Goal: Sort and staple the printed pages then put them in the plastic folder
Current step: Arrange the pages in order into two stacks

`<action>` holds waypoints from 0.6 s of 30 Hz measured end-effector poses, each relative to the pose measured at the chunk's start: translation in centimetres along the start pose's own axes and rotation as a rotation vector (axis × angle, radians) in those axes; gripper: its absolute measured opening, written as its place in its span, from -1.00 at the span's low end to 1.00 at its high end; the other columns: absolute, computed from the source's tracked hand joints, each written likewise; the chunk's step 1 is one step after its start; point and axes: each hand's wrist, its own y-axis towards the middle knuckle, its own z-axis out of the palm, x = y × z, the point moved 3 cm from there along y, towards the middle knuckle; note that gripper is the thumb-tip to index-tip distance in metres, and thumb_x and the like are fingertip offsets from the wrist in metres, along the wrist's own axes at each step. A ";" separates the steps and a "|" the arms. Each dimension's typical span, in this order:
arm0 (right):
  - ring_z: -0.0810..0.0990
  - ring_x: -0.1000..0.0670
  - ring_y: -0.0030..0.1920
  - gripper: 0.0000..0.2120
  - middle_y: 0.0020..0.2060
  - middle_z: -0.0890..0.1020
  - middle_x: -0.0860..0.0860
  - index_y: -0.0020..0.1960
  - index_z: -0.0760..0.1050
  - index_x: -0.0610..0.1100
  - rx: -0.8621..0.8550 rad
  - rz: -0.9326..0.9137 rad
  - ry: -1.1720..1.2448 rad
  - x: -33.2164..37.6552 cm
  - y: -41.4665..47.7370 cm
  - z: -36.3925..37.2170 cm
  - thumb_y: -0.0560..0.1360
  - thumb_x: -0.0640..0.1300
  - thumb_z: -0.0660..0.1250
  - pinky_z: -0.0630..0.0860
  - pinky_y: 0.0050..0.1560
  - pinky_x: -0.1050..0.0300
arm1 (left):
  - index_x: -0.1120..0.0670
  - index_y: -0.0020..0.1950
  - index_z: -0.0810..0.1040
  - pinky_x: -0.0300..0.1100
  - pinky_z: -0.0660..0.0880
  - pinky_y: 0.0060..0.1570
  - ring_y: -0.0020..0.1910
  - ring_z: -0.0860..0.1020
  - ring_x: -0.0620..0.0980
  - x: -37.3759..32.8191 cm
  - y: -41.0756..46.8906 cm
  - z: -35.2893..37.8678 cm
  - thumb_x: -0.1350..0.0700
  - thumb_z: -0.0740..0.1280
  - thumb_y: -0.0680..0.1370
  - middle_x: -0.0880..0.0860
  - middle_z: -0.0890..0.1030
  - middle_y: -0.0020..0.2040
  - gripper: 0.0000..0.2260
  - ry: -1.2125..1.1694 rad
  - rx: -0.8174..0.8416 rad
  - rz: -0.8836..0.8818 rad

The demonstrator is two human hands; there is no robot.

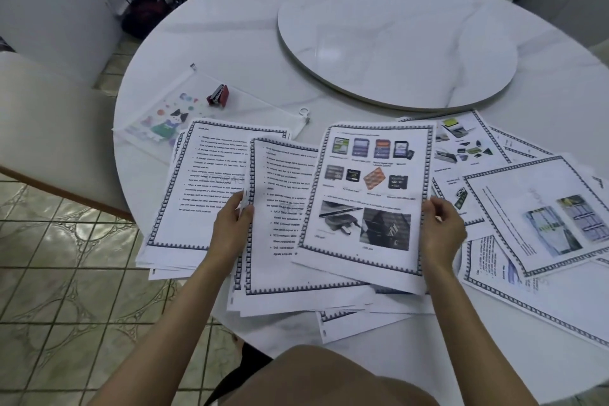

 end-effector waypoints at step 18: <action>0.56 -0.22 0.08 -0.78 0.05 0.62 -0.25 0.13 0.53 -0.31 -0.108 0.090 -0.047 -3.2 2.5 -3.4 0.54 -0.26 0.24 0.40 0.05 0.14 | -0.08 0.02 0.48 -0.25 0.60 -0.27 -0.30 0.63 -0.16 -10.1 -1.2 -5.7 0.24 0.13 0.62 -0.13 0.67 -0.27 -0.76 -0.233 -0.098 0.384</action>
